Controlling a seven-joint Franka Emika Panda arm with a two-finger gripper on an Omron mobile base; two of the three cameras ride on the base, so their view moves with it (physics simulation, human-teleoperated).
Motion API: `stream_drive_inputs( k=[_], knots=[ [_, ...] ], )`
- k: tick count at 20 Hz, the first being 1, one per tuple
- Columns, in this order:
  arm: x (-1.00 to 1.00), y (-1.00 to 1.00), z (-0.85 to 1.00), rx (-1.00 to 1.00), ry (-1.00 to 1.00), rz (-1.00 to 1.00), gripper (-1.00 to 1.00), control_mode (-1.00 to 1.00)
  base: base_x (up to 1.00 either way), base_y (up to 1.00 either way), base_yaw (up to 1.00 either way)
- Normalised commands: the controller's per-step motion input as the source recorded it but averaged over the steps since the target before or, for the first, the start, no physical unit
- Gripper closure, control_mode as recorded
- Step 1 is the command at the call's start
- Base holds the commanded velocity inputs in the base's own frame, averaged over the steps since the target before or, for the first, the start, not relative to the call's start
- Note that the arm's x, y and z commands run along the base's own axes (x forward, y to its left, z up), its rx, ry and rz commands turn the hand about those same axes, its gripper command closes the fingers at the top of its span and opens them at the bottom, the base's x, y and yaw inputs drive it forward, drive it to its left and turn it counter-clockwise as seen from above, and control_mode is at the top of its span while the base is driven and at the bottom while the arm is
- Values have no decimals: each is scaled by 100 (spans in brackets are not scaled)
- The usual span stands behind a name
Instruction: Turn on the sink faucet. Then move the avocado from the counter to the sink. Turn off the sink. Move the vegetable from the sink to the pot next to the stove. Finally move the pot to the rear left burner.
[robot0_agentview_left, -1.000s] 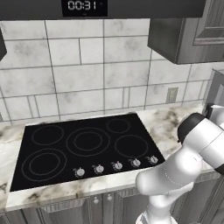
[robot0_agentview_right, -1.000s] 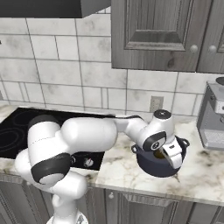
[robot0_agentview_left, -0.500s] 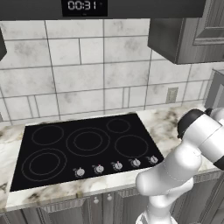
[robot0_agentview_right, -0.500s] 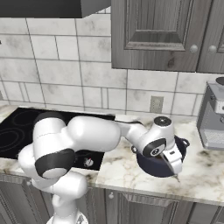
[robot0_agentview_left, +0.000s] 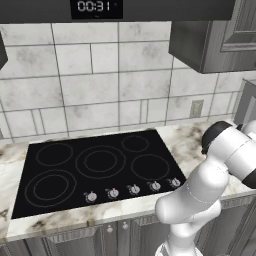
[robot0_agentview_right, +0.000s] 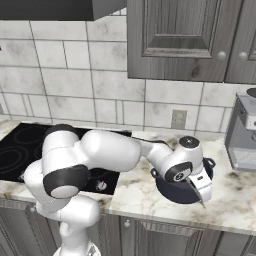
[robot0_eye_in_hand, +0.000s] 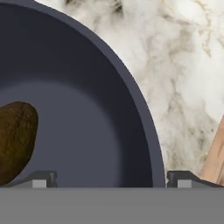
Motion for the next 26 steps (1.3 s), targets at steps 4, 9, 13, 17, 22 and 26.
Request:
stream_drive_inputs(
  k=[4,9,13,17,22,26],
  knots=[
    [0,0,-6,0,0,0,100,-100,0,0,0],
    [0,0,0,0,0,0,100,-100,0,0,0],
    [-9,17,7,0,0,0,100,-100,0,0,0],
    [-19,35,44,0,0,0,100,-100,0,0,0],
    [-11,70,60,0,0,0,100,-100,0,0,0],
    [-1,89,60,0,0,0,100,-100,0,0,0]
  ],
)
